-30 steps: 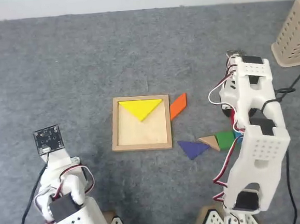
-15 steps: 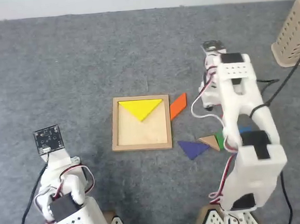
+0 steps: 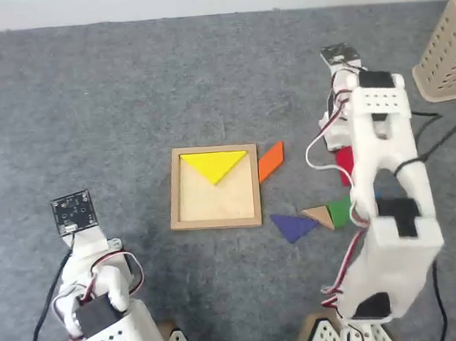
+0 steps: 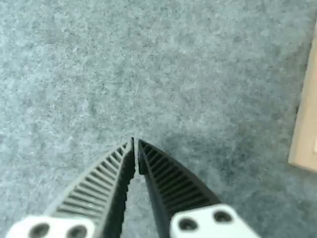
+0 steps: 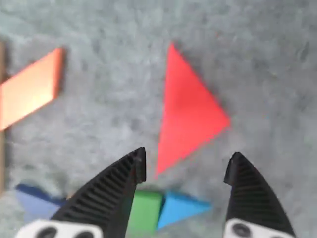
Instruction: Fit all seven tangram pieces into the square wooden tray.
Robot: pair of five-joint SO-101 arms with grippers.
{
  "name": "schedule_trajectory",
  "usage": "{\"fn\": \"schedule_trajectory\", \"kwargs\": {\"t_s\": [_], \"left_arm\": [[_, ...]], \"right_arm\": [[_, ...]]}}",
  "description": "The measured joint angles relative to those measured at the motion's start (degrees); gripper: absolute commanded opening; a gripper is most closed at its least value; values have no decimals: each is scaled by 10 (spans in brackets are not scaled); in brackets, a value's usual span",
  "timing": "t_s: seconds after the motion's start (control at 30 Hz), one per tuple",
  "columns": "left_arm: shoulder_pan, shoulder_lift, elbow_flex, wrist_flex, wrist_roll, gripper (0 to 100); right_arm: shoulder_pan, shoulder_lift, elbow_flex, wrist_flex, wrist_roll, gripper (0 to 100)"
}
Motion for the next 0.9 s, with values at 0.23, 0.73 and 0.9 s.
{"fn": "schedule_trajectory", "kwargs": {"t_s": [0.23,0.73,0.9], "left_arm": [[0,0,0,0,0,13],[0,0,0,0,0,13],[-1,0,0,0,0,13]], "right_arm": [[-2,136,-76,0,20,264],[-62,90,28,-31,20,264],[-67,13,134,-79,21,266]]}}
